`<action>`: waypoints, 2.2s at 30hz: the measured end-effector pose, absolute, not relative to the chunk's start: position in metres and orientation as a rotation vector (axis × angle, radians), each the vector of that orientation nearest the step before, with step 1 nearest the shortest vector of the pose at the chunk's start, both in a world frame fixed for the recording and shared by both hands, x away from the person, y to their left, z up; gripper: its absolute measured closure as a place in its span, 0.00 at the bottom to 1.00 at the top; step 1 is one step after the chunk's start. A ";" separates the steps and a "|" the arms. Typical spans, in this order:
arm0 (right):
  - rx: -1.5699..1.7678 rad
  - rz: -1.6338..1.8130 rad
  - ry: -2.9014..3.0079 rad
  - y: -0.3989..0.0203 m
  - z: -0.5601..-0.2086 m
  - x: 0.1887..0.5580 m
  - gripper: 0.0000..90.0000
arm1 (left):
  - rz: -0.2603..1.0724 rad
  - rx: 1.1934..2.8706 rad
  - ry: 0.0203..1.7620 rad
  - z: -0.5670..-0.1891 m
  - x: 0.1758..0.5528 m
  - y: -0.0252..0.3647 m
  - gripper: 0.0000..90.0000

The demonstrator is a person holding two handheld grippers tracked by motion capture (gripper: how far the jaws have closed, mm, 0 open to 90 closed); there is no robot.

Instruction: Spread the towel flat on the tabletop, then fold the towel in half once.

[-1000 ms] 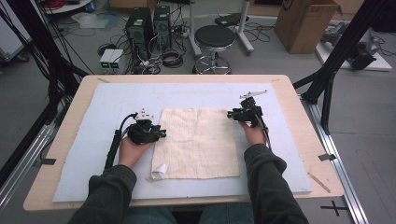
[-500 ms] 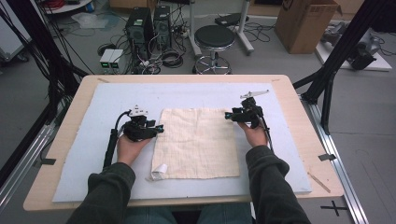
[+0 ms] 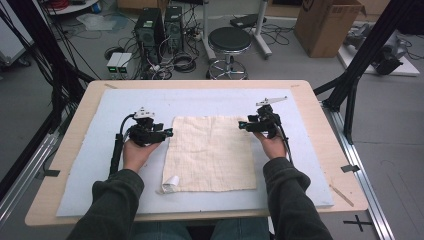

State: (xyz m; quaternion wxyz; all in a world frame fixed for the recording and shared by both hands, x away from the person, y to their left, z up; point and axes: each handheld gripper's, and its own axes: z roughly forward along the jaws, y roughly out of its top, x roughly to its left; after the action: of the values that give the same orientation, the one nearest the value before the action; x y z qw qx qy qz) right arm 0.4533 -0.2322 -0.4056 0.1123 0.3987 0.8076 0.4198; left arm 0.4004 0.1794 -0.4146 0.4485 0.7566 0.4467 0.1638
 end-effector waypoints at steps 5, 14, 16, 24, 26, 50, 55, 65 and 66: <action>1.154 1.214 2.387 -0.230 -0.404 0.450 0.46 | 0.407 1.881 1.112 -0.413 0.400 0.179 0.56; 1.156 1.182 2.380 -0.234 -0.403 0.448 0.45 | 0.398 1.920 1.104 -0.402 0.407 0.173 0.53; 1.172 1.190 2.375 -0.236 -0.403 0.448 0.45 | 0.397 1.908 1.106 -0.401 0.407 0.174 0.53; 1.164 1.153 2.402 -0.233 -0.405 0.447 0.44 | 0.398 1.925 1.092 -0.402 0.407 0.173 0.53; 1.164 1.162 2.398 -0.231 -0.405 0.446 0.44 | 0.395 1.914 1.105 -0.402 0.408 0.174 0.53; 1.179 1.188 2.396 -0.235 -0.412 0.456 0.43 | 0.391 1.896 1.129 -0.408 0.413 0.171 0.53; 1.180 1.174 2.377 -0.239 -0.411 0.459 0.44 | 0.389 1.916 1.134 -0.403 0.420 0.172 0.55; 1.254 1.127 2.313 -0.248 -0.411 0.474 0.53 | 0.445 1.879 1.176 -0.404 0.449 0.167 0.57; 1.268 1.115 2.314 -0.247 -0.412 0.475 0.54 | 0.445 1.881 1.186 -0.407 0.451 0.167 0.57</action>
State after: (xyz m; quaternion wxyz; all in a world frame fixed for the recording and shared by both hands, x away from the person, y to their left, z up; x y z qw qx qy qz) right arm 0.4752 -0.2471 -0.4123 0.1380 0.4383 0.8002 0.3855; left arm 0.4513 0.1673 -0.4073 0.4231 0.7515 0.4740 0.1778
